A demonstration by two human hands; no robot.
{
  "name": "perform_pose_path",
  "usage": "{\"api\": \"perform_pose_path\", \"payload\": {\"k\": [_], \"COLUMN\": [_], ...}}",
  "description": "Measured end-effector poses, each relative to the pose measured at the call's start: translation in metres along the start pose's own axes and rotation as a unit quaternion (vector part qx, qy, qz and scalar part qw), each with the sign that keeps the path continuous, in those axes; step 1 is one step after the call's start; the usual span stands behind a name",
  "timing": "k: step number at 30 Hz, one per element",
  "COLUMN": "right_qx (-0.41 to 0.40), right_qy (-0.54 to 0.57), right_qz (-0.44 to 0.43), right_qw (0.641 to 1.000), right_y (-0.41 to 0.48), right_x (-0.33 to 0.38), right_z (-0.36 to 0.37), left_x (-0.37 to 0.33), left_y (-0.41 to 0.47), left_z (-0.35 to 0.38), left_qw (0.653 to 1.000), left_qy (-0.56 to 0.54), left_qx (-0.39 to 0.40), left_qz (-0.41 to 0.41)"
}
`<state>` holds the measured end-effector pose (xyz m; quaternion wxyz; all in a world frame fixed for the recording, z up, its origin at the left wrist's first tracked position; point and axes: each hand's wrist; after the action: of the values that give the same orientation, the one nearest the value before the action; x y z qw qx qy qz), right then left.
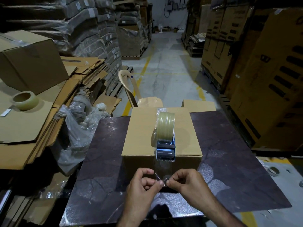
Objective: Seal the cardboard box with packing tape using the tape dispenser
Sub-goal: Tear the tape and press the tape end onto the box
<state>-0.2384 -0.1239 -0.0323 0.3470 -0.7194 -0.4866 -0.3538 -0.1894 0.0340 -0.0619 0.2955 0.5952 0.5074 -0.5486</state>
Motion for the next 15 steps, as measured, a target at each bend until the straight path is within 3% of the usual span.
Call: {"api": "perform_pose_path", "payload": {"k": [9,15], "right_qx": [-0.001,-0.006], "right_qy": [-0.006,0.056], "right_qz": [-0.011,-0.031], "right_qw": [1.0,0.998], "right_y": [0.004,0.001], "right_x": [-0.006,-0.016], "right_z": [0.0,0.002], "left_x": [-0.004,-0.003], "left_y": [0.0,-0.004], "left_z": [0.0,-0.01], "left_qw": [0.999,0.985], "left_qy": [0.011,0.098], "left_qx": [0.008,0.042], "left_qz": [0.033,0.132]}}
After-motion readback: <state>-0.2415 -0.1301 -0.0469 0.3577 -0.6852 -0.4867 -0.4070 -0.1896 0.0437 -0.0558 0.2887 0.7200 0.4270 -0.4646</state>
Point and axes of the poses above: each hand's wrist, its own y-axis towards the middle knuckle, its own z-axis out of the palm, x = y × z, and after that the axes turned 1 degree about -z, right-handed
